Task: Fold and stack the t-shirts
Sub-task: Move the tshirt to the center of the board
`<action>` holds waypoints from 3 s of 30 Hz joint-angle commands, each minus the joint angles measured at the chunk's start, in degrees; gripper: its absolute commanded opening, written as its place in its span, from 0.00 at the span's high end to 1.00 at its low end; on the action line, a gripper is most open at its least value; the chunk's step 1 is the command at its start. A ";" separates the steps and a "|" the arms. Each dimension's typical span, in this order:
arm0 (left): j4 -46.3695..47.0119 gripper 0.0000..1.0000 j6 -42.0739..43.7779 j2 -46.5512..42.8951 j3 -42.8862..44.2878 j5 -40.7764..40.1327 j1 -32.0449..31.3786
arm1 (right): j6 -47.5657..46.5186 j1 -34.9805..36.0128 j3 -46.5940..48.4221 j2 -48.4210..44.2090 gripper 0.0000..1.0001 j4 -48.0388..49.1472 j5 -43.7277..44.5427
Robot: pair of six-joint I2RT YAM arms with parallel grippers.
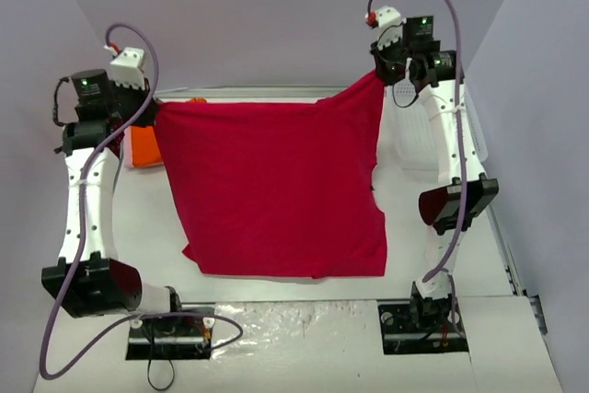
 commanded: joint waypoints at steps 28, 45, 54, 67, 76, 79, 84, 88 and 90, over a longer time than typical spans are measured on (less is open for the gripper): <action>-9.75 0.98 1.86 -27.11 0.48 -5.13 -7.30 | 3.75 -0.13 -21.95 -47.32 1.00 6.73 0.70; 2.36 0.98 3.35 -4.89 0.94 -6.79 -8.09 | 1.29 0.12 -7.81 -12.66 1.00 11.56 7.82; 11.86 0.06 9.15 23.19 1.61 -12.94 -12.04 | -1.17 2.31 3.71 19.00 0.24 14.11 16.76; 11.60 0.06 13.99 12.62 -5.39 -19.63 -16.18 | -1.88 3.99 -21.65 4.46 0.11 15.69 12.39; 9.32 0.06 10.92 3.04 -13.66 -16.46 -16.18 | -2.14 3.38 -37.49 -2.51 0.87 17.45 11.69; 7.65 0.06 11.00 1.80 -14.45 -16.03 -16.18 | -2.41 3.20 -39.87 -1.11 1.00 17.54 11.34; 6.50 0.06 10.83 0.13 -16.03 -15.67 -16.18 | -2.23 3.11 -41.72 2.49 1.00 18.50 11.08; 7.03 0.06 10.21 -0.57 -17.79 -15.15 -16.26 | -2.06 3.11 -41.28 5.30 1.00 19.21 11.42; 7.29 0.06 10.12 -0.57 -18.58 -14.88 -16.26 | -2.05 3.11 -40.93 7.23 1.00 19.30 11.51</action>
